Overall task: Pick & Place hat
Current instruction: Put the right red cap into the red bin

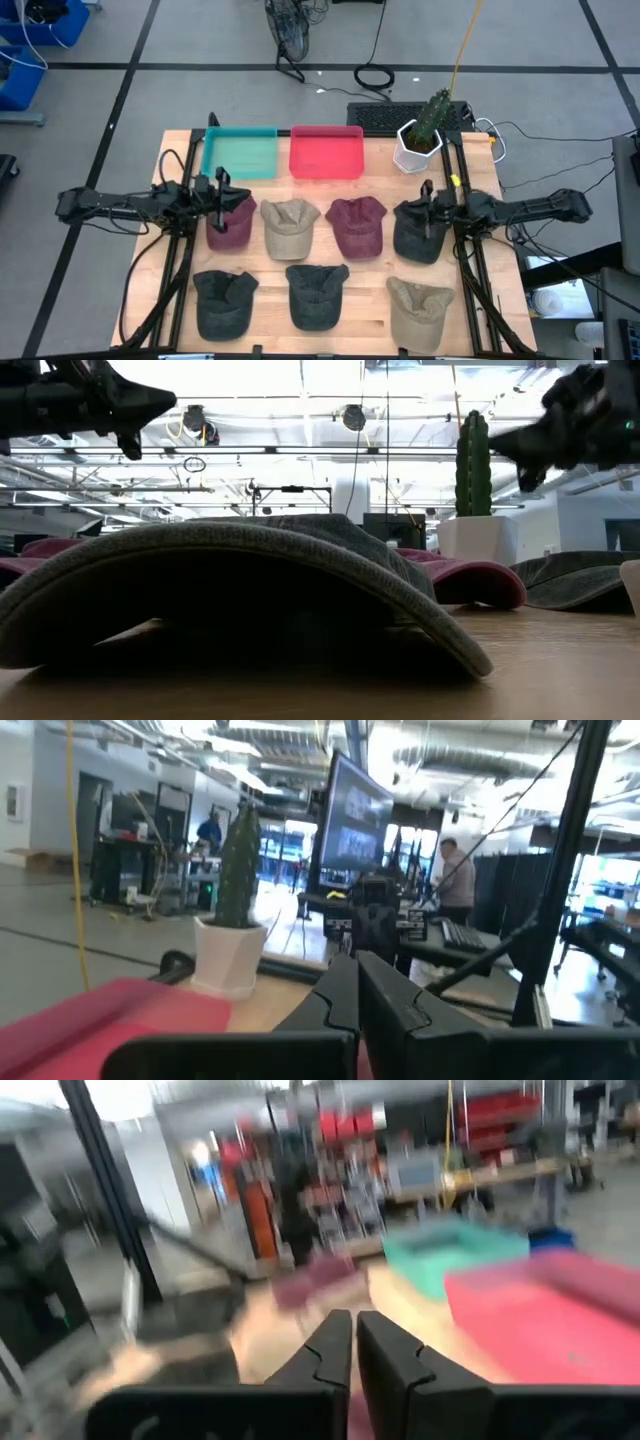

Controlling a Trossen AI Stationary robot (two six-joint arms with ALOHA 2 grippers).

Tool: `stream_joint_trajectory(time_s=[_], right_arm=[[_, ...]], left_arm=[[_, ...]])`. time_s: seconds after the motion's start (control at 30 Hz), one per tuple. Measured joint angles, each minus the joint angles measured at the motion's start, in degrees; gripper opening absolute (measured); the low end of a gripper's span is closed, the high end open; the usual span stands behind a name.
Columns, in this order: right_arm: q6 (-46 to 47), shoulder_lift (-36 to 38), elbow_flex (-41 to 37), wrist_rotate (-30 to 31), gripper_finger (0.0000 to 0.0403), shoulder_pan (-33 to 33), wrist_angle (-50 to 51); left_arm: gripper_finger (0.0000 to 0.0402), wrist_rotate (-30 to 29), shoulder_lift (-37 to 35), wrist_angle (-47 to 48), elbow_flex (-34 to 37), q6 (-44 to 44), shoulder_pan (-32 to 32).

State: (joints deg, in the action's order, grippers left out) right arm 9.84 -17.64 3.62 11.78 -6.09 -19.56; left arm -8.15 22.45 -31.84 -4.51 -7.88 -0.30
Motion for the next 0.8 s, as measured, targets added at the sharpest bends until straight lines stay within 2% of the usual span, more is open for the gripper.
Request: stream_joint_trajectory(time_s=[0.23,0.37,0.63,0.8], right_arm=[[-3.48,-15.91,8.02,-3.02,0.0073,-0.02,1.05],[-5.39,-24.37,13.33,-3.37,0.0097,-0.16,3.65],[-10.66,-40.63,25.99,-4.56,0.0105,-0.69,13.86],[-11.22,-49.26,30.66,-4.82,0.0105,-0.64,16.15]], left_arm=[[0.0008,-0.89,6.71,-11.44,-0.04,2.1,-1.28],[0.0008,-0.91,9.51,-13.27,-0.66,3.04,-1.68],[0.0008,-0.91,14.27,-13.39,-2.6,1.73,-1.7],[0.0008,-0.92,15.07,-13.34,-2.6,1.93,-1.7]])
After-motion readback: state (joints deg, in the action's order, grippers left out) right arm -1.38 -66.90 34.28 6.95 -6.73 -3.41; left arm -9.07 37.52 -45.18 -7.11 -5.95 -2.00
